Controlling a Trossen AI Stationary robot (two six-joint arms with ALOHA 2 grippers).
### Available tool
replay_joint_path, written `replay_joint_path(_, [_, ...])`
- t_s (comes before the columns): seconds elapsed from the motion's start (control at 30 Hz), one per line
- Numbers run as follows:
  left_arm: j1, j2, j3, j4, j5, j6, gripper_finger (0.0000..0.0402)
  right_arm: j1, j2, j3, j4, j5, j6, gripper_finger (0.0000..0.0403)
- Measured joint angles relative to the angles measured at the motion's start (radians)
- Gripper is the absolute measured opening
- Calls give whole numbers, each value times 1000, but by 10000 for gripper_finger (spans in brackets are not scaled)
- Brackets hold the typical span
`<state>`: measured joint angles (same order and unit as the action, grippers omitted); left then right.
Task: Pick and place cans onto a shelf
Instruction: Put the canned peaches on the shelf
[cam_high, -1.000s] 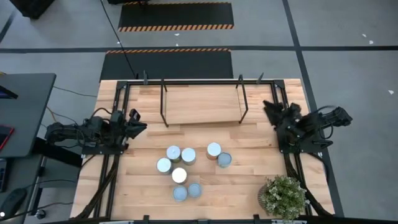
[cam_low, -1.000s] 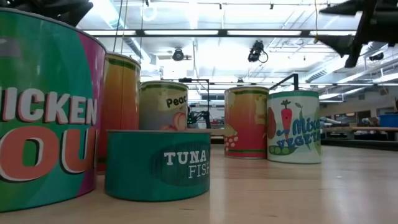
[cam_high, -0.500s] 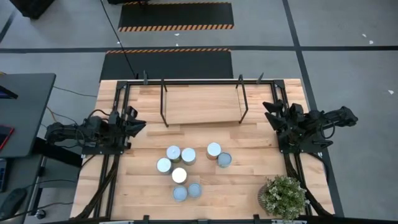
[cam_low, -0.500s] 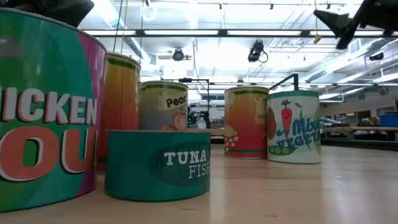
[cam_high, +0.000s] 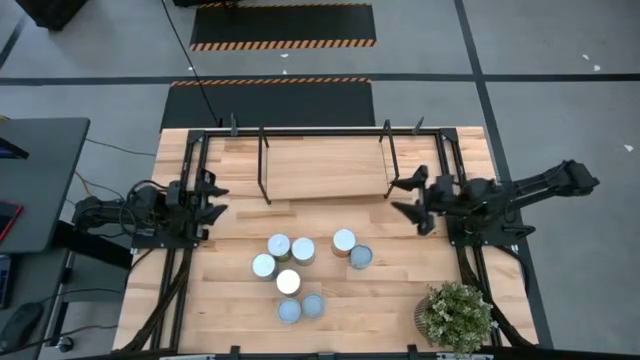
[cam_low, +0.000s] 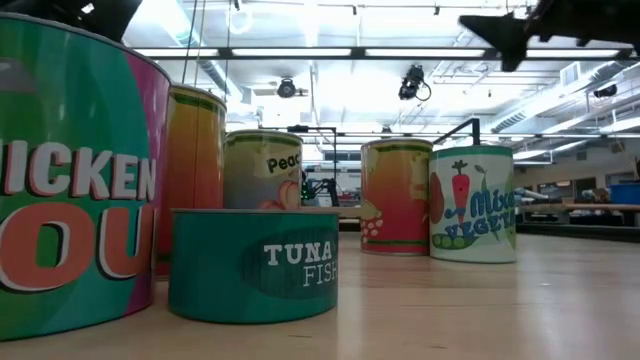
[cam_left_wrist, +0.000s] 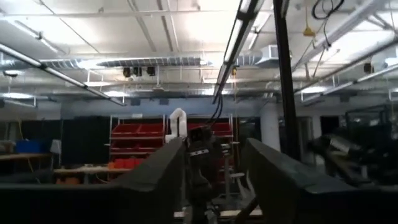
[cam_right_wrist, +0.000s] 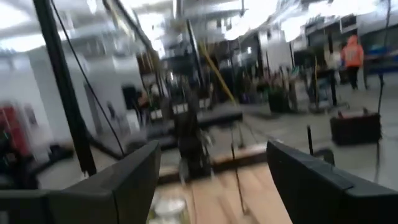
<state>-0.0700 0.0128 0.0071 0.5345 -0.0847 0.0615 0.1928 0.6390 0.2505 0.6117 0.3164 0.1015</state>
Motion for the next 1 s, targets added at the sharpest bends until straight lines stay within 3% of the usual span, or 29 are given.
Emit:
replay_joint_path(0.17, [0, -1, 0, 99, -10, 33, 210, 0, 165, 125, -166, 12, -17, 299])
replay_joint_path(0.3, [0, 0, 0, 92, -12, 57, 203, 0, 275, 226, -330, 27, -16, 299])
replay_joint_path(0.5, [0, 0, 0, 77, -30, 55, 190, -1, 428, 337, -422, 30, -56, 302])
replay_joint_path(0.77, [0, 0, 0, 93, -46, 99, 185, -17, 616, 520, -644, 20, -55, 348])
replay_joint_path(1.0, [1, 0, 0, 82, -125, 115, 185, -54, 805, 692, -702, -146, -77, 392])
